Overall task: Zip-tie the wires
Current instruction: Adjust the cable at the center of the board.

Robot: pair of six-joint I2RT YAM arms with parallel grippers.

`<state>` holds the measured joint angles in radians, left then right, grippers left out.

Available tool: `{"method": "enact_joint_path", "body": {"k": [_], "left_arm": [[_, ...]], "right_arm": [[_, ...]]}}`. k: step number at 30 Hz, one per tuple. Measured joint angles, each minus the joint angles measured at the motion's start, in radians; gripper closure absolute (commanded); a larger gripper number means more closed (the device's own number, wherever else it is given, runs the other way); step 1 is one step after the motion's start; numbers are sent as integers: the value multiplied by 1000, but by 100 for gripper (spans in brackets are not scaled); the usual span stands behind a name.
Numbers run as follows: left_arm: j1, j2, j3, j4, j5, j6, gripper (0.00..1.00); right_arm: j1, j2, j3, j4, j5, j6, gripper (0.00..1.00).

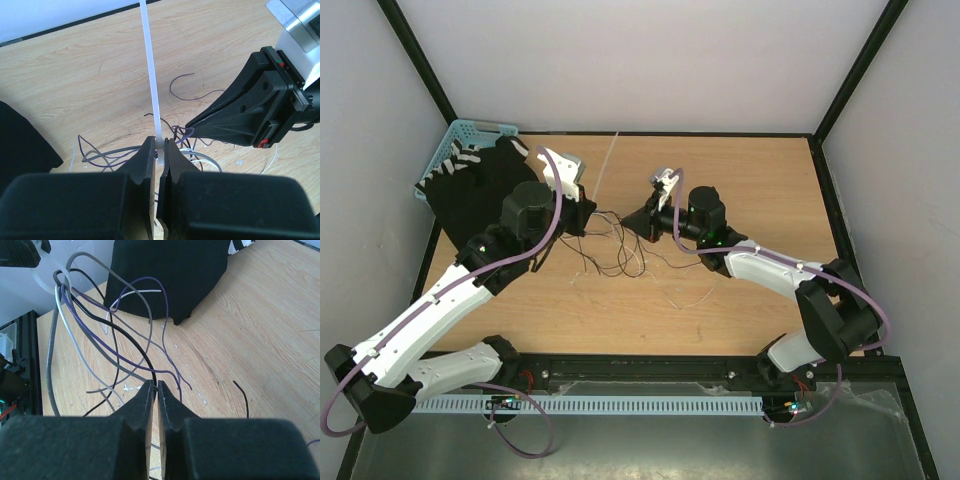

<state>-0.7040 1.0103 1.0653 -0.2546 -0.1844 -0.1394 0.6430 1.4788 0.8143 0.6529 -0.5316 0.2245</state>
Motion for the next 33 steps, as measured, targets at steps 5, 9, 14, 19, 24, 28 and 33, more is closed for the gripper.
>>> {"method": "enact_joint_path", "body": {"k": [5, 9, 14, 19, 24, 28, 33], "left_arm": [[0, 0, 0, 0, -5, 2, 100], [0, -1, 0, 0, -9, 5, 100], [0, -2, 0, 0, -14, 7, 100], [0, -3, 0, 0, -16, 9, 100], [0, -3, 0, 0, -18, 10, 100], [0, -3, 0, 0, -19, 10, 100], [0, -3, 0, 0, -20, 14, 100]], "right_arm": [[0, -28, -11, -24, 0, 0, 76], [0, -64, -31, -26, -8, 11, 73], [0, -68, -41, -30, -23, 39, 71], [0, -63, -56, -32, -28, 60, 70], [0, -64, -76, -47, -31, 73, 59], [0, -77, -77, -78, -29, 74, 57], [0, -135, -83, -119, -10, 70, 50]]}}
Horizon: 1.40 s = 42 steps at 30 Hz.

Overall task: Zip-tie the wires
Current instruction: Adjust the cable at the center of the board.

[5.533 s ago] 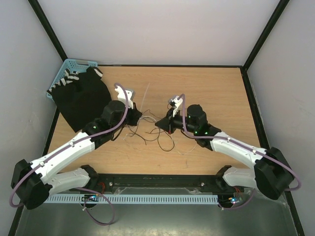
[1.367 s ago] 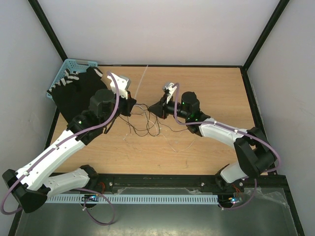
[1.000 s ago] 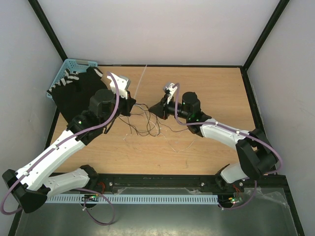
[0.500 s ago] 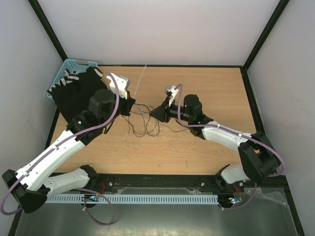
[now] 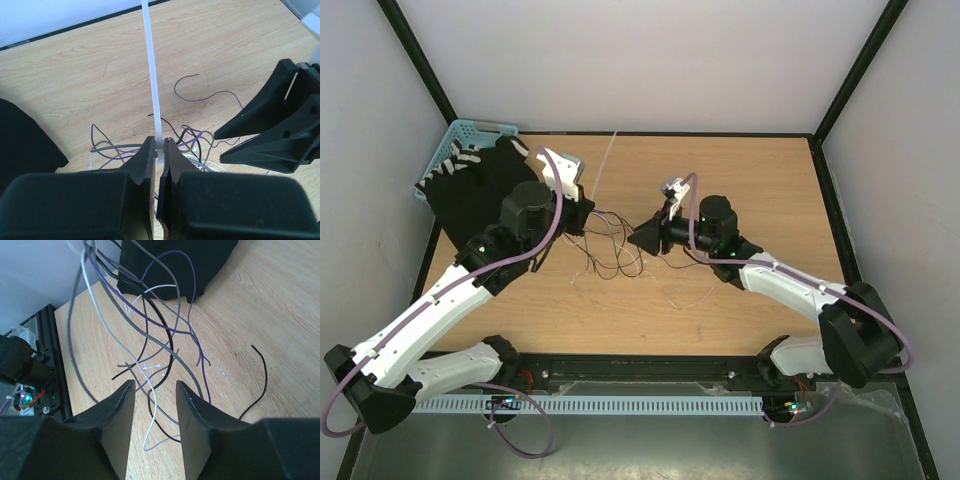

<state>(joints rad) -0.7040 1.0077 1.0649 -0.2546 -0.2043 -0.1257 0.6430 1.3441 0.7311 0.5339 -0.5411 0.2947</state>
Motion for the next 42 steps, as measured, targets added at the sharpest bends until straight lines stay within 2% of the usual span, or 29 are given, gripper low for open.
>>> {"method": "enact_joint_path", "body": {"k": [7, 20, 31, 35, 42], "left_arm": [[0, 0, 0, 0, 0, 1, 100], [0, 0, 0, 0, 2, 0, 100], [0, 0, 0, 0, 21, -10, 100], [0, 0, 0, 0, 21, -13, 100], [0, 0, 0, 0, 21, -13, 100]], "right_arm": [[0, -33, -9, -8, 6, 5, 50], [26, 116, -9, 58, 7, 72, 50], [32, 171, -5, 148, 32, 132, 52], [32, 174, -5, 172, 42, 142, 59], [32, 174, -5, 202, 61, 151, 89]]}}
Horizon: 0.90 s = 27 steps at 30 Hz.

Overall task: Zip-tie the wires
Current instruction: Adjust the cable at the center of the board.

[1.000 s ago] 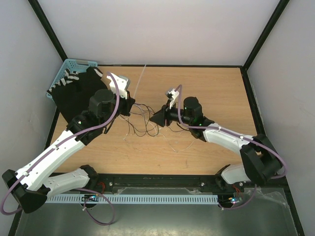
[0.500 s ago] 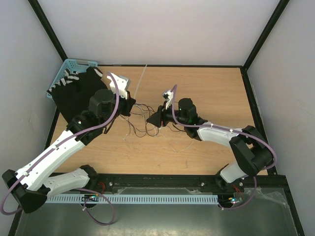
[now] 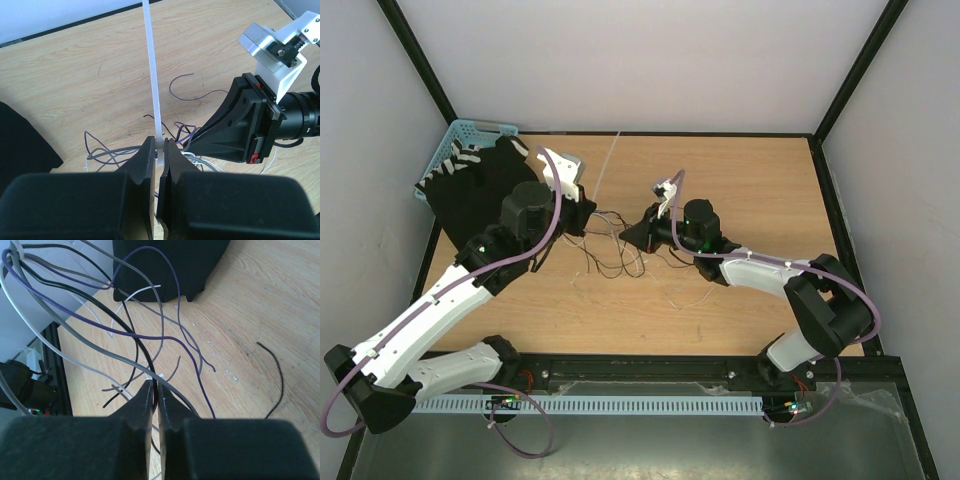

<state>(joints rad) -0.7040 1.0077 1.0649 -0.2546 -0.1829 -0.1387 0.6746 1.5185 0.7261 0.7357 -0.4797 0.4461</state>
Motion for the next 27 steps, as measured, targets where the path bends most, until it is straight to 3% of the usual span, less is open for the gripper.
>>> {"method": "enact_joint_path", "body": {"k": [6, 18, 24, 27], "left_arm": [[0, 0, -1, 0, -6, 2, 100], [0, -8, -17, -8, -53, 26, 100], [0, -13, -17, -8, -57, 27, 100], [0, -13, -17, -8, -57, 27, 100]], "right_arm": [[0, -15, -9, -11, 17, -17, 100], [0, -274, -138, -200, 107, -128, 100], [0, -311, -142, -249, 145, -161, 100], [0, -310, -142, -271, 149, -168, 82]]}}
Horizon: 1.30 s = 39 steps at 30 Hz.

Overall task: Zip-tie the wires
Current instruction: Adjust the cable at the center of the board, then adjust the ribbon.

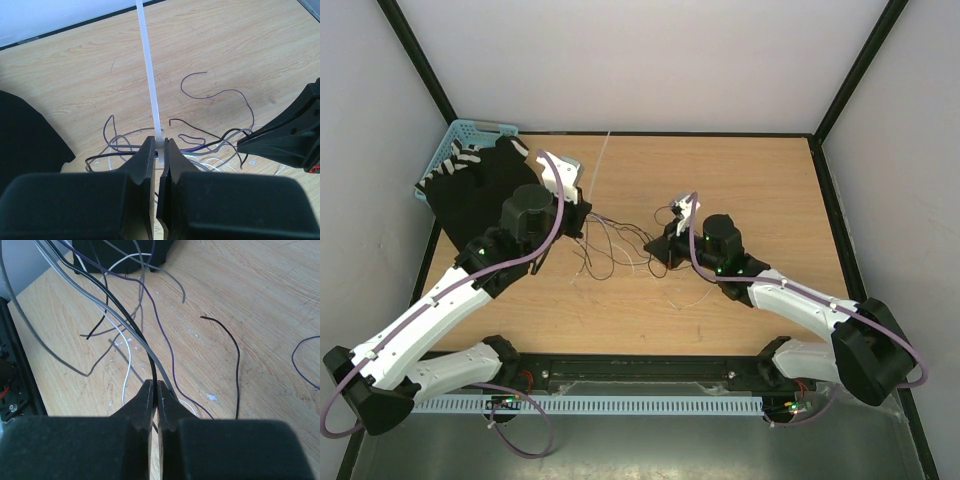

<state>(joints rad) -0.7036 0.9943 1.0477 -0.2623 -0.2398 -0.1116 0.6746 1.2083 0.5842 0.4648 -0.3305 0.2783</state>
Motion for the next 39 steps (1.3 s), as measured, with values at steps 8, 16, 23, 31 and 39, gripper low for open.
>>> {"method": "enact_joint_path", "body": {"k": [8, 16, 23, 31, 39], "left_arm": [[0, 0, 0, 0, -3, 12, 100], [0, 0, 0, -5, -7, 16, 100], [0, 0, 0, -7, -8, 18, 100], [0, 0, 0, -11, -2, 18, 100], [0, 2, 0, -12, 32, 0, 100]], "right_arm": [[0, -11, 4, -65, 4, -32, 60], [0, -75, 21, -103, -11, -62, 45], [-1, -70, 26, -62, -92, -45, 31], [-1, -66, 41, 10, -98, -46, 23], [-1, -32, 208, 98, -27, 143, 22]]}}
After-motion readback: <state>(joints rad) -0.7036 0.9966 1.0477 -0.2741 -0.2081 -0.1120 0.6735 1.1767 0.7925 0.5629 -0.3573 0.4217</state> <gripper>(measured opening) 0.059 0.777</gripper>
